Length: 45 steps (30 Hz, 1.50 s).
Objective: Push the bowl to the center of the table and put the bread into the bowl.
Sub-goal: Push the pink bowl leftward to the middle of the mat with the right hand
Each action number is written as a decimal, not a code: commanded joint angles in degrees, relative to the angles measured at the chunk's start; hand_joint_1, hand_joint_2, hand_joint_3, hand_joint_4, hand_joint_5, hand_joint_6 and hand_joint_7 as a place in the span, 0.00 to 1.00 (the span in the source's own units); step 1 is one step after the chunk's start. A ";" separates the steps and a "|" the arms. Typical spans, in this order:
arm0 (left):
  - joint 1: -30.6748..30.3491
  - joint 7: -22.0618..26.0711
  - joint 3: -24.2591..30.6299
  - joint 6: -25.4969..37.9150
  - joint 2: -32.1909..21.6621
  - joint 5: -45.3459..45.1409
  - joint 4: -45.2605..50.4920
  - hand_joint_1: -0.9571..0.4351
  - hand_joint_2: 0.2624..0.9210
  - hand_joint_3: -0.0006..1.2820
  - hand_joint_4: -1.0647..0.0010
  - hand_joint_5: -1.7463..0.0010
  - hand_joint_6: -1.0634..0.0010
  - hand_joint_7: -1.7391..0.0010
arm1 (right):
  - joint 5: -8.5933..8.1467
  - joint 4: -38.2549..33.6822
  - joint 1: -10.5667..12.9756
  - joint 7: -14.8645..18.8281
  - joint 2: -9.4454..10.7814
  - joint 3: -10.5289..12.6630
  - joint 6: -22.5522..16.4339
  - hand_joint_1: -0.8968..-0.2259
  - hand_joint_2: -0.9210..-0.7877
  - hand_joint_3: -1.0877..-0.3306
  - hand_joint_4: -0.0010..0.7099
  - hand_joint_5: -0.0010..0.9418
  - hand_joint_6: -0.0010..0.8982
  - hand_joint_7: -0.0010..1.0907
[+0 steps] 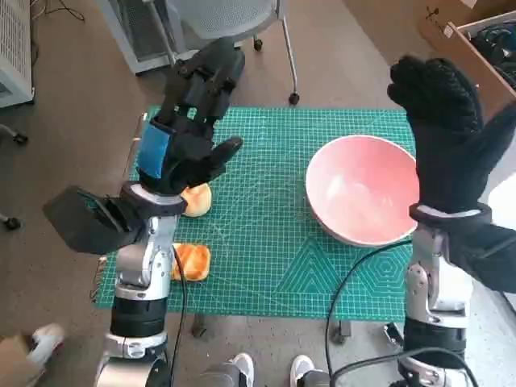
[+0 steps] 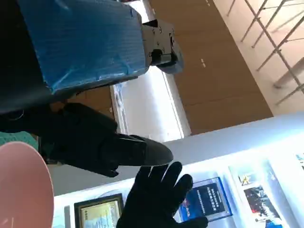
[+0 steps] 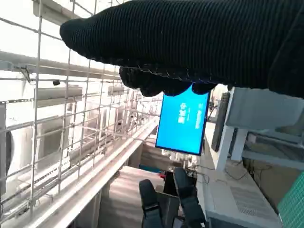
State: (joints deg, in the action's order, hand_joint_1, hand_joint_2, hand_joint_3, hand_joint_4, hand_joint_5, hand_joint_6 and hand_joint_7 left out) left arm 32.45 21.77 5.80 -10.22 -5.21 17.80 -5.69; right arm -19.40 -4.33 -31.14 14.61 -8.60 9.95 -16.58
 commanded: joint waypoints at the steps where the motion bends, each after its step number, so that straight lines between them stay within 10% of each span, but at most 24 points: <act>1: 0.57 0.05 -0.18 -1.74 0.09 -0.67 -1.29 0.30 1.00 0.21 0.98 0.86 1.00 0.64 | 0.01 -0.64 0.89 0.61 -0.55 0.39 0.94 0.42 0.00 0.65 0.43 0.01 0.17 0.45; 29: 2.50 1.59 0.16 -3.92 1.48 1.47 -5.13 0.31 1.00 0.19 0.99 0.87 1.00 0.63 | 0.47 -0.22 1.91 1.42 -2.52 2.01 0.26 0.42 0.00 0.65 0.43 0.00 0.15 0.44; 45: 3.01 2.31 0.30 -5.85 2.31 1.92 -7.62 0.31 1.00 0.19 0.99 0.87 1.00 0.63 | -1.90 -0.57 3.86 3.05 -3.94 4.83 0.15 0.43 0.00 0.68 0.42 0.00 0.16 0.44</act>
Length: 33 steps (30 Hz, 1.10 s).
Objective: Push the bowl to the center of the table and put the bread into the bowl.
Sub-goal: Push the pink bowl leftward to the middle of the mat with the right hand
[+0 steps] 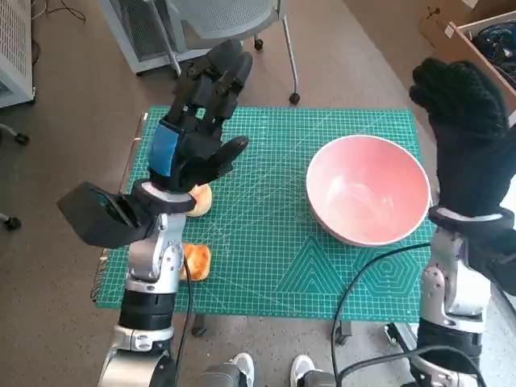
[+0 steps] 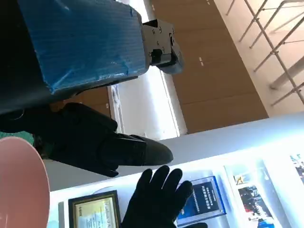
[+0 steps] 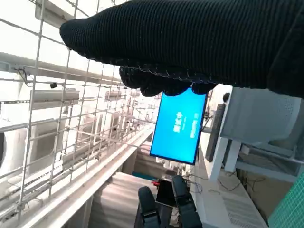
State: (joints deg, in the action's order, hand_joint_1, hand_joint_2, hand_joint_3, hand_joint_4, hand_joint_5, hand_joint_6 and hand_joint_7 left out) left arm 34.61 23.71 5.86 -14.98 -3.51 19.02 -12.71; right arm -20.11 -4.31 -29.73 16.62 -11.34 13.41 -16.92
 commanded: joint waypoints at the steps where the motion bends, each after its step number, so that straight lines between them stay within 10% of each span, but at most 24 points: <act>1: 0.85 0.42 0.26 -1.11 0.67 0.76 -0.70 0.31 1.00 0.19 0.99 0.88 1.00 0.63 | -1.45 -0.96 2.60 1.31 -1.49 1.90 0.31 0.43 0.00 0.68 0.42 0.00 0.16 0.44; 16: 0.24 0.40 0.63 -0.31 0.43 1.27 0.79 0.32 1.00 0.19 0.98 0.88 1.00 0.65 | 0.35 -24.94 -0.60 -0.45 -6.73 10.90 -10.84 0.43 0.00 0.63 0.38 0.00 0.19 0.36; 33: -0.26 -0.44 0.63 -0.20 -0.09 0.47 1.40 0.32 1.00 0.19 0.98 0.88 1.00 0.65 | 2.74 -53.59 -8.81 -3.64 -6.07 10.77 -13.65 0.48 0.00 0.56 0.35 0.00 0.21 0.32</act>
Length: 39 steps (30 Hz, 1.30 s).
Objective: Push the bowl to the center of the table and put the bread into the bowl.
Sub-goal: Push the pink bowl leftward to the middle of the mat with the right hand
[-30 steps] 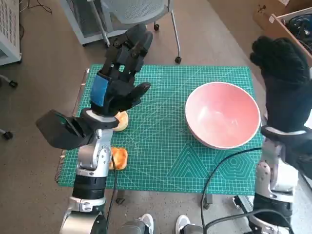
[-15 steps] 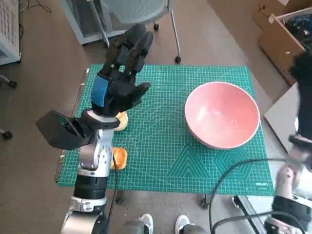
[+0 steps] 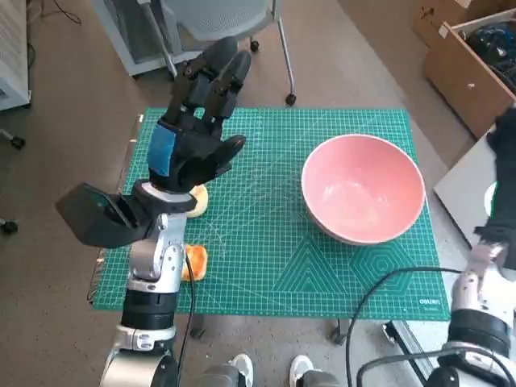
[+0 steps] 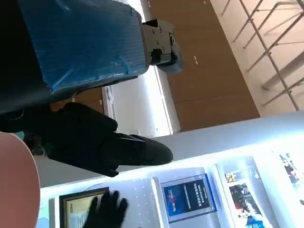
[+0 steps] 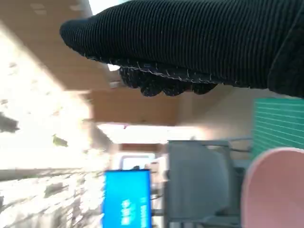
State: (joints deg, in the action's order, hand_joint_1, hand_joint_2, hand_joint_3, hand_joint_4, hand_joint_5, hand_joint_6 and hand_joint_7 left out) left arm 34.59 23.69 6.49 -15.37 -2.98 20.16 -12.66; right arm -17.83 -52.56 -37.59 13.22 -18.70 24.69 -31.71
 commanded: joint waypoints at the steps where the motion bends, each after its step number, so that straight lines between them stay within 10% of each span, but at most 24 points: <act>1: -0.32 -0.49 0.00 0.20 -0.72 -0.73 1.47 0.32 1.00 0.19 0.98 0.88 1.00 0.65 | 0.63 -6.25 -1.25 -0.21 1.58 -0.74 1.32 0.49 0.00 0.55 0.35 0.00 0.21 0.31; 39: -6.56 -6.94 0.30 4.96 -3.56 -3.47 13.69 0.32 0.99 0.24 1.00 0.86 1.00 0.63 | 4.40 -18.57 -10.41 -0.48 12.34 -6.32 9.00 0.52 0.00 0.45 0.37 0.02 0.22 0.31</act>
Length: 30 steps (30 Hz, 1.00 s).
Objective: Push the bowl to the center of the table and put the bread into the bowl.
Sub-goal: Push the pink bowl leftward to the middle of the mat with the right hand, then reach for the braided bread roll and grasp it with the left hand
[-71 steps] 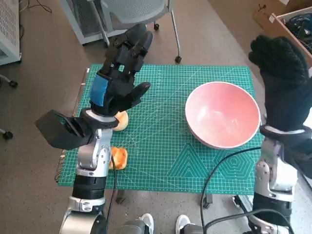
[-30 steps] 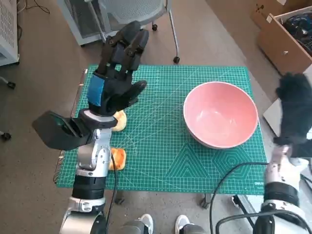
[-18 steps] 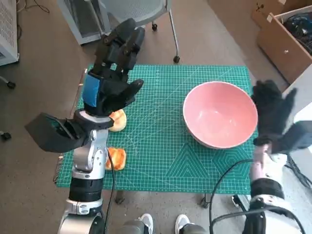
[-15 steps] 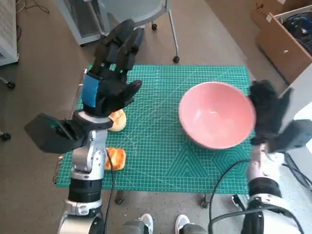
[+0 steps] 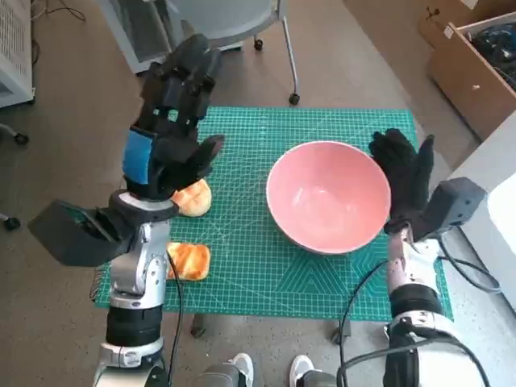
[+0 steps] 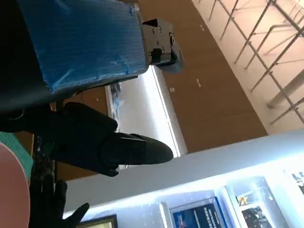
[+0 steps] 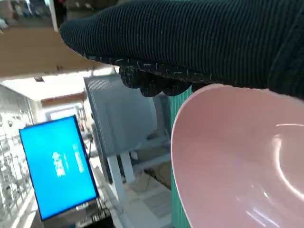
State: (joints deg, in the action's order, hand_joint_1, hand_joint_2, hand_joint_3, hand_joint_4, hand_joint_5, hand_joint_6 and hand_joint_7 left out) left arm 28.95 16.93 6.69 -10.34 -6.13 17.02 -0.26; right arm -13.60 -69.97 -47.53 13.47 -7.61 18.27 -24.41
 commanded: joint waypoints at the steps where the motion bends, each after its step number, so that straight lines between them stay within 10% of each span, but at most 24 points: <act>1: -0.97 -0.10 0.18 -0.28 -0.45 -0.26 1.10 0.32 0.99 0.24 1.00 0.86 1.00 0.63 | 0.12 -1.11 -0.73 -0.60 1.54 0.13 1.89 0.52 0.00 0.45 0.38 0.02 0.22 0.31; 16: -1.93 -0.24 0.65 -0.30 -0.71 -0.25 1.80 0.33 1.00 0.24 1.00 0.85 1.00 0.64 | 0.64 -0.46 -3.24 -0.97 4.67 -0.44 2.51 0.58 0.00 0.40 0.35 0.01 0.19 0.32; 30: -2.56 -1.45 0.37 -0.02 -0.41 -0.96 2.18 0.34 0.99 0.25 1.00 0.85 1.00 0.64 | 0.63 0.20 -3.20 -0.11 3.28 -0.45 1.96 0.57 0.00 0.40 0.36 0.01 0.16 0.34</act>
State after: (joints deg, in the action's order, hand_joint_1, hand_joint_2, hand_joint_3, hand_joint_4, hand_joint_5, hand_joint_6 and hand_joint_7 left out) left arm 26.73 15.61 7.19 -10.28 -6.41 16.33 1.31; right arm -12.90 -69.68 -51.79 12.68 -3.62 17.53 -23.06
